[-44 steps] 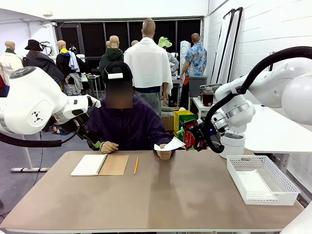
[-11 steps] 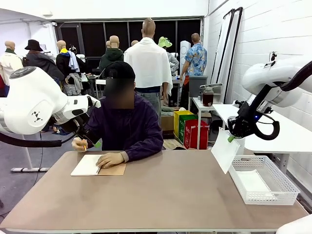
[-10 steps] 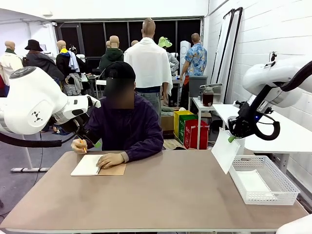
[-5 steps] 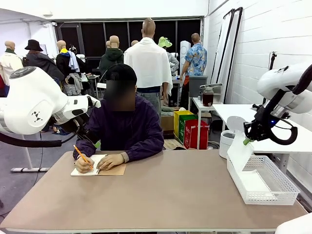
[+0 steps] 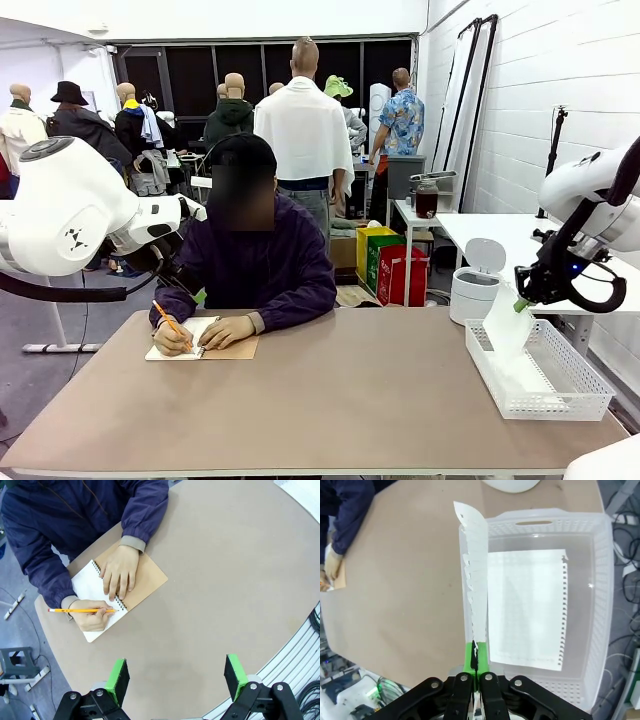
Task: Sort the paper based on its condition.
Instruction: If a person hands you a paper, place it in the Organizing basket , and if it's crumpled, put it in the Trash can.
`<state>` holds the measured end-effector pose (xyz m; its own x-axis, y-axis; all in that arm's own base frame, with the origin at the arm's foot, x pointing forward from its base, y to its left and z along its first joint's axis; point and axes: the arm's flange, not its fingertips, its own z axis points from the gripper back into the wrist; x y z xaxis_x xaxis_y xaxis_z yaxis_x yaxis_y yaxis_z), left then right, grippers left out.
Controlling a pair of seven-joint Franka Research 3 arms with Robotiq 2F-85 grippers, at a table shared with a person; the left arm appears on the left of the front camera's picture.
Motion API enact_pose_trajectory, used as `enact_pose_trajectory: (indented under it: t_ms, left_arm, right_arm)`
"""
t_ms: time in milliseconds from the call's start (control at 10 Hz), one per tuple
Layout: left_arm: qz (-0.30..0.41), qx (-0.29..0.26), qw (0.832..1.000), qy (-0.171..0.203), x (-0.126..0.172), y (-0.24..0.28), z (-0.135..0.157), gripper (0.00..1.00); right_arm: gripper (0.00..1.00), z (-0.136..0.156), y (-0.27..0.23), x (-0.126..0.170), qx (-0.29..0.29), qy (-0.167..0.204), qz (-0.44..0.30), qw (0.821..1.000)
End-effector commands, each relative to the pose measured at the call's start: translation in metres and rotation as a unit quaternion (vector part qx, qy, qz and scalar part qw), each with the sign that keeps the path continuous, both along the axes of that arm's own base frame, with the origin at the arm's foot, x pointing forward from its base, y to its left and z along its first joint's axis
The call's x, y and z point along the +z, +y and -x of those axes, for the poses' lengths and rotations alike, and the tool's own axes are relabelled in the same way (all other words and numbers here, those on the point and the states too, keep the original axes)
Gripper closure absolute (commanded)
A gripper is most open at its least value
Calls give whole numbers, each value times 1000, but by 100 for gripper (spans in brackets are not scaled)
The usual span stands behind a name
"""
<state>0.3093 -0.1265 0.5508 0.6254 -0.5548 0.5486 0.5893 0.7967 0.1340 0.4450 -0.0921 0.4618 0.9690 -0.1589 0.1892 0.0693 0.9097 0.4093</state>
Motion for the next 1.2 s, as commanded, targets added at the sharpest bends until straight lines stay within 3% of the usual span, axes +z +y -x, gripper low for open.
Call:
enact_pose_trajectory:
  t_ms: [0, 300, 700, 1100]
  left_arm:
    - [1, 1, 1000, 2, 0, 1, 0, 0]
    - [1, 1, 1000, 2, 0, 1, 0, 0]
    - [1, 1, 1000, 2, 0, 1, 0, 0]
    - [1, 1, 1000, 2, 0, 1, 0, 0]
  right_arm:
    - [100, -10, 3, -12, 17, -13, -15, 1000]
    - [100, -17, 5, -33, 10, 6, -27, 1000]
    - [100, -23, -8, -78, -26, 51, 1, 998]
    - [100, -30, -11, -105, -50, 94, 24, 994]
